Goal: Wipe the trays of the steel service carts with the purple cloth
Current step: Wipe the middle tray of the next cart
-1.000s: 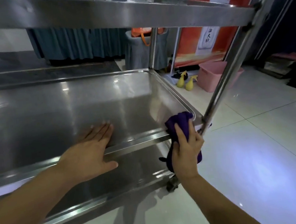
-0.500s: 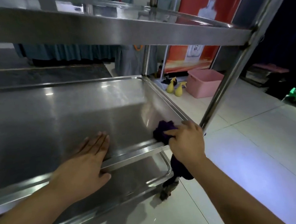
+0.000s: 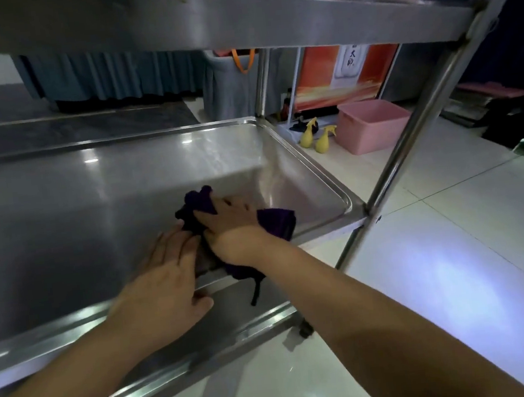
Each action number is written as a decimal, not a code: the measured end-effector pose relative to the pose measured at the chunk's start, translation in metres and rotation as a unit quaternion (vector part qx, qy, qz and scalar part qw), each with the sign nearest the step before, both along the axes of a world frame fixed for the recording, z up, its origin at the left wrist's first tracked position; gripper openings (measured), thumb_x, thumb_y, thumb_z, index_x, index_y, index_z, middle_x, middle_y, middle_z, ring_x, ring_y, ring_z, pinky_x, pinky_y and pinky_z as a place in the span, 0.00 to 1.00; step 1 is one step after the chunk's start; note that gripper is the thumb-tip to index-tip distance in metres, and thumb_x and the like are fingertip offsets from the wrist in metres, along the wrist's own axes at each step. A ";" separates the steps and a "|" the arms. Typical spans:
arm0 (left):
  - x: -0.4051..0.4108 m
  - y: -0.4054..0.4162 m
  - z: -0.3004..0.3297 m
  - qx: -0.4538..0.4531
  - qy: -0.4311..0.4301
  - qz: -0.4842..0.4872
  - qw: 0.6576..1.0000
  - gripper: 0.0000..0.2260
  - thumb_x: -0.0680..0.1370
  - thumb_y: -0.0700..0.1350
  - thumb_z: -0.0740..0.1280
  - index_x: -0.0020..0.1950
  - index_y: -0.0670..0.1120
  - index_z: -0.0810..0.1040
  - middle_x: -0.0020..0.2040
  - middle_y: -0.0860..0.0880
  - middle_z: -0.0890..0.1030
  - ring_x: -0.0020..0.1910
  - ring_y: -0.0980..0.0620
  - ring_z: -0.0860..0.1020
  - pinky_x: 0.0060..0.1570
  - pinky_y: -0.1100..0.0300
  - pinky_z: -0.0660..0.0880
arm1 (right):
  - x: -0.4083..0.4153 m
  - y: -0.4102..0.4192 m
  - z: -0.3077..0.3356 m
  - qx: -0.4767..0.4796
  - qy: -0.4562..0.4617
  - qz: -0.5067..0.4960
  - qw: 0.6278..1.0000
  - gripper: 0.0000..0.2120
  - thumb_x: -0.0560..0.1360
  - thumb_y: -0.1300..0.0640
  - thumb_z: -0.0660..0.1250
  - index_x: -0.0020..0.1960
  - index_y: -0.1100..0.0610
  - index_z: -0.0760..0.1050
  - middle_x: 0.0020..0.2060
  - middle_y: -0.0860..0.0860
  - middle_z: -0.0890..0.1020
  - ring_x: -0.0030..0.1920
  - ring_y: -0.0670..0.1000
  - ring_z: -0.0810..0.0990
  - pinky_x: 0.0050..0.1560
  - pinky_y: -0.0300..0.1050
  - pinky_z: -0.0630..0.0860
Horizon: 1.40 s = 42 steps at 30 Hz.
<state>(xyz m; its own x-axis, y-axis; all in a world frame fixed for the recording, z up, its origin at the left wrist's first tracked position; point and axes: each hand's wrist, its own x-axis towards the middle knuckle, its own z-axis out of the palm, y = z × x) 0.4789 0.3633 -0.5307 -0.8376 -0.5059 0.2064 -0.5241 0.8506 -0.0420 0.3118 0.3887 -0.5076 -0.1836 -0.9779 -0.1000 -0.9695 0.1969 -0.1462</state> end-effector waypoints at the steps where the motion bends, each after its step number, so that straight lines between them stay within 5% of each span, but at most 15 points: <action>1: 0.001 0.000 0.001 0.001 0.005 0.004 1.000 0.39 0.60 0.60 0.66 0.65 0.38 0.71 0.62 0.39 0.74 0.65 0.44 0.64 0.63 0.51 0.65 | -0.003 -0.002 0.001 -0.011 -0.007 0.014 1.000 0.23 0.82 0.51 0.53 0.77 0.45 0.57 0.78 0.55 0.52 0.72 0.59 0.54 0.70 0.53 0.52; 7: 0.001 0.003 0.009 0.008 -0.023 0.007 1.000 0.40 0.61 0.65 0.61 0.63 0.38 0.73 0.60 0.39 0.76 0.64 0.45 0.64 0.59 0.53 0.64 | -0.092 -0.003 0.001 -0.039 0.068 -0.057 0.995 0.21 0.82 0.45 0.52 0.74 0.39 0.61 0.77 0.52 0.58 0.70 0.59 0.62 0.67 0.51 0.60; 11: 0.003 0.001 0.010 0.084 0.013 -0.012 0.996 0.47 0.67 0.67 0.57 0.78 0.43 0.45 0.78 0.45 0.47 0.75 0.52 0.40 0.67 0.62 0.37 | -0.156 -0.013 0.000 -0.075 0.092 -0.141 0.983 0.20 0.81 0.45 0.52 0.72 0.38 0.64 0.77 0.53 0.53 0.72 0.63 0.59 0.71 0.55 0.60; 14: 0.000 -0.002 0.008 0.114 0.016 -0.016 0.993 0.45 0.70 0.65 0.60 0.78 0.46 0.41 0.78 0.49 0.44 0.74 0.57 0.36 0.64 0.67 0.30 | -0.180 -0.031 0.001 -0.058 0.116 -0.179 0.975 0.20 0.82 0.46 0.49 0.72 0.42 0.65 0.76 0.53 0.56 0.72 0.62 0.59 0.66 0.56 0.62; 17: 0.001 -0.003 0.005 0.097 0.026 -0.002 0.995 0.42 0.68 0.63 0.61 0.76 0.43 0.58 0.74 0.44 0.60 0.76 0.48 0.53 0.70 0.61 0.43 | -0.171 -0.049 0.000 -0.039 0.149 -0.146 0.977 0.20 0.82 0.49 0.50 0.72 0.47 0.65 0.72 0.54 0.64 0.69 0.61 0.64 0.64 0.56 0.65; 19: 0.001 -0.004 0.003 0.086 0.024 -0.002 0.996 0.37 0.64 0.62 0.61 0.67 0.42 0.71 0.64 0.44 0.73 0.68 0.44 0.70 0.67 0.56 0.60 | -0.150 -0.054 -0.002 -0.053 0.130 -0.099 0.985 0.20 0.82 0.49 0.53 0.74 0.45 0.64 0.73 0.53 0.65 0.69 0.61 0.65 0.66 0.55 0.64; 21: 0.000 -0.003 0.005 0.083 0.028 0.007 0.996 0.33 0.62 0.62 0.60 0.60 0.44 0.75 0.57 0.46 0.76 0.59 0.44 0.76 0.61 0.54 0.70 | -0.116 -0.054 -0.002 -0.077 0.092 -0.043 0.992 0.21 0.82 0.49 0.54 0.74 0.42 0.63 0.75 0.52 0.62 0.68 0.62 0.66 0.66 0.50 0.62; 26: 0.001 0.006 0.014 0.140 0.044 0.022 0.989 0.33 0.68 0.62 0.63 0.70 0.49 0.65 0.65 0.51 0.66 0.65 0.51 0.66 0.62 0.61 0.66 | -0.037 -0.037 -0.007 -0.060 -0.001 0.152 0.987 0.21 0.82 0.49 0.55 0.74 0.40 0.61 0.78 0.47 0.54 0.74 0.55 0.54 0.72 0.49 0.49; 29: 0.002 0.006 0.017 0.156 0.061 0.011 0.986 0.31 0.72 0.60 0.65 0.71 0.52 0.61 0.66 0.54 0.62 0.66 0.56 0.61 0.62 0.64 0.65 | -0.060 -0.039 -0.008 -0.064 -0.043 0.214 0.974 0.20 0.82 0.51 0.59 0.73 0.43 0.65 0.77 0.48 0.56 0.74 0.55 0.57 0.74 0.50 0.50; 33: 0.005 0.003 0.013 0.168 0.075 0.005 0.983 0.27 0.71 0.63 0.61 0.67 0.55 0.63 0.62 0.59 0.62 0.63 0.59 0.61 0.59 0.61 0.69 | -0.141 -0.063 -0.007 -0.094 -0.069 0.121 0.986 0.20 0.80 0.54 0.62 0.71 0.46 0.69 0.76 0.52 0.60 0.74 0.55 0.62 0.75 0.52 0.56; 37: 0.005 -0.002 0.009 0.165 0.083 0.004 0.983 0.29 0.66 0.65 0.53 0.65 0.56 0.64 0.61 0.60 0.63 0.61 0.61 0.61 0.58 0.61 0.70 | -0.203 -0.081 0.000 -0.099 0.024 -0.023 0.995 0.19 0.82 0.50 0.56 0.72 0.46 0.68 0.76 0.51 0.61 0.73 0.58 0.63 0.73 0.51 0.57; 42: 0.005 -0.005 0.007 0.183 0.102 0.002 0.978 0.25 0.68 0.61 0.58 0.63 0.55 0.67 0.55 0.62 0.62 0.56 0.64 0.60 0.55 0.65 0.68 | -0.191 -0.086 0.004 -0.089 0.046 -0.070 0.993 0.19 0.84 0.54 0.52 0.74 0.51 0.66 0.77 0.48 0.57 0.76 0.55 0.55 0.72 0.52 0.61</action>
